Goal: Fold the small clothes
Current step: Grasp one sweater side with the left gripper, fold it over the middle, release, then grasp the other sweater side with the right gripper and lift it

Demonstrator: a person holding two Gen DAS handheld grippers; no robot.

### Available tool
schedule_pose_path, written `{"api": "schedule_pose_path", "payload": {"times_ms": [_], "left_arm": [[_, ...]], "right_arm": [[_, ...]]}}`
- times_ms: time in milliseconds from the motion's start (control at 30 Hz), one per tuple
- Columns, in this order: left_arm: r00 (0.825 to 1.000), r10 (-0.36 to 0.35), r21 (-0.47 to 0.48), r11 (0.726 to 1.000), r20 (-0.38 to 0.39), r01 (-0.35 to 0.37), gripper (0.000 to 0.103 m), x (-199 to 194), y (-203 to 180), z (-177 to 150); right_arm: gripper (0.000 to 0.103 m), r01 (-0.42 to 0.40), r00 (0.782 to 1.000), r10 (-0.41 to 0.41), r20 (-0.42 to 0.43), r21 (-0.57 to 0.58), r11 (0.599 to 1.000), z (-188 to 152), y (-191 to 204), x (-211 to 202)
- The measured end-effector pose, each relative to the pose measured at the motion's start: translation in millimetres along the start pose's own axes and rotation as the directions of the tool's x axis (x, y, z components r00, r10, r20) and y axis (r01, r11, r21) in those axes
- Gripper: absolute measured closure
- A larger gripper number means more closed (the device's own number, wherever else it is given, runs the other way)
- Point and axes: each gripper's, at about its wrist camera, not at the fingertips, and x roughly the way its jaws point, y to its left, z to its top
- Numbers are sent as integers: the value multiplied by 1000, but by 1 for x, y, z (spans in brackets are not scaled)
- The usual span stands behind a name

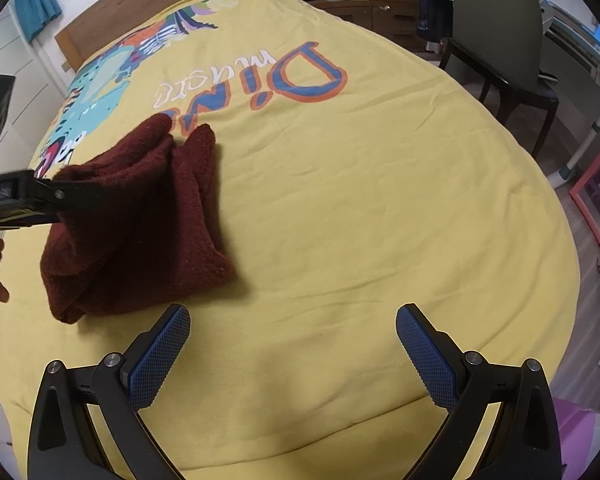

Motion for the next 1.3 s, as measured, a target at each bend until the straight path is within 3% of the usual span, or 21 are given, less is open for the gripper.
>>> {"api": "schedule_pose_path", "payload": {"times_ms": [333,467,600,700,800,900,933,1000,1033,1067,1167,1300], "left_arm": [[993,0,-96,995,116,11,1,-73,59,-7],[985,113,-112,989,129,-98,1,-89,91,-23],[987,117,-179,979,112,-95,1,-91,129,-58],[989,117,-221,971,89,-95,1,-90,151,-85],[991,113,-263,961,72,-91,1,-92,171,-110],[994,90,-296,952,55,-70,1,-91,184,-127],[995,84,-303,951,49,-65,1,-90,186,-130],[996,77,-312,948,37,-61,1,-88,191,-135],[997,76,-314,948,32,-63,1,-87,192,-137],[997,78,-314,947,29,-65,1,-86,192,-138],[997,76,-308,949,23,-65,1,-84,193,-140],[998,52,-300,953,46,-36,1,-86,188,-139]], "right_arm": [[0,-34,999,35,9,-110,993,22,41,-11],[0,-65,998,62,-17,-178,982,49,74,-12],[1,-70,997,65,-28,-255,964,81,106,-8],[2,-87,995,69,-71,-294,952,106,129,6],[10,-117,988,76,-137,-320,940,126,152,28],[14,-170,966,94,-242,-314,934,133,172,62],[20,-178,958,92,-272,-312,933,132,177,72],[44,-178,945,74,-319,-310,934,125,180,88],[66,-179,939,70,-337,-304,936,121,180,95],[74,-180,935,75,-346,-282,942,116,175,100],[84,-217,938,139,-317,-226,950,111,161,94],[87,-230,954,183,-237,-192,954,108,136,65]]}}
